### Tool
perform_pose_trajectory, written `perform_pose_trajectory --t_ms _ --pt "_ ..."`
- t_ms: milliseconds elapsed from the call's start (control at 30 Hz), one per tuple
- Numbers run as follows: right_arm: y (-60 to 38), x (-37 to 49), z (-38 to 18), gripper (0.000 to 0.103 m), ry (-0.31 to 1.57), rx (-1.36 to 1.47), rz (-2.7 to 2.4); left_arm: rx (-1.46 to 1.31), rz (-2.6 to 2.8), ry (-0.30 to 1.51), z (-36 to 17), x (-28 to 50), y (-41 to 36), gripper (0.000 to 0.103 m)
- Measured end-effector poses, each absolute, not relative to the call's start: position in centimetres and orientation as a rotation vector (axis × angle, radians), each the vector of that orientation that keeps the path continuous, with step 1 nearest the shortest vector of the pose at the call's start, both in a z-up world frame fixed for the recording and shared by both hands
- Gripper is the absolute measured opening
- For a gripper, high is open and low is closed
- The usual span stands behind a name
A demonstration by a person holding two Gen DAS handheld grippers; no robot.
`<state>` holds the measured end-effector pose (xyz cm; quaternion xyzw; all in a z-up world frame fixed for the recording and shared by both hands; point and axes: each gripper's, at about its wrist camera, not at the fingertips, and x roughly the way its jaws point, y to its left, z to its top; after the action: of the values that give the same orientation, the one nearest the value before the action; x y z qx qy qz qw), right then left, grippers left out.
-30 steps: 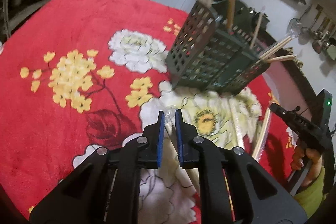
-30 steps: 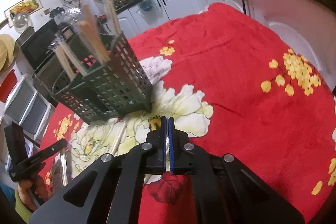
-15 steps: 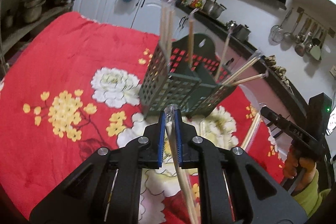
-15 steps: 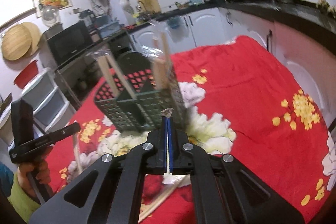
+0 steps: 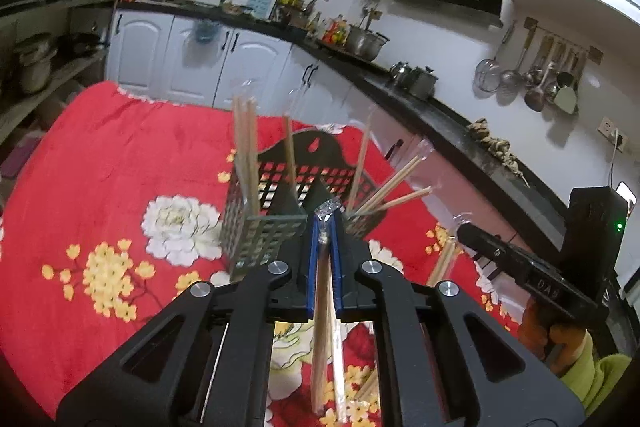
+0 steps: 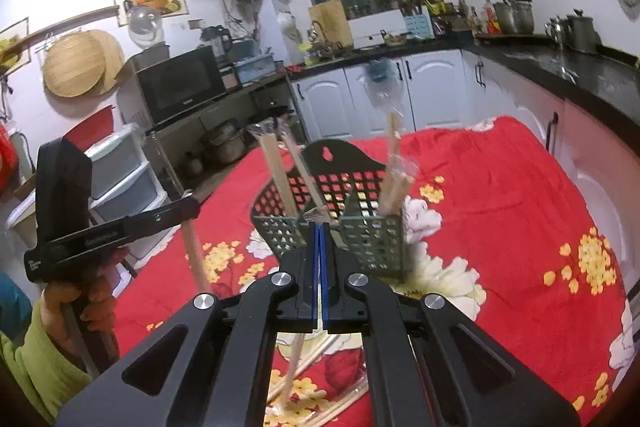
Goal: Organize utensils
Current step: 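Lift the chopsticks in both grippers up over the green caddy, then lower the chopsticks into the caddy and open both grippers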
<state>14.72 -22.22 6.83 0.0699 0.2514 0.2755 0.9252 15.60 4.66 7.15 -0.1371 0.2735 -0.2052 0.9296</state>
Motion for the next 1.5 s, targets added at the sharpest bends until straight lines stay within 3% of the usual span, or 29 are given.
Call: perform_pose_trajectory --t_ms 1500 --pt "-20.4 20.3 18.5 0.001 0.248 0.152 0.583 -0.232 -0.383 0.265 18.2 19.6 1.9 0.003"
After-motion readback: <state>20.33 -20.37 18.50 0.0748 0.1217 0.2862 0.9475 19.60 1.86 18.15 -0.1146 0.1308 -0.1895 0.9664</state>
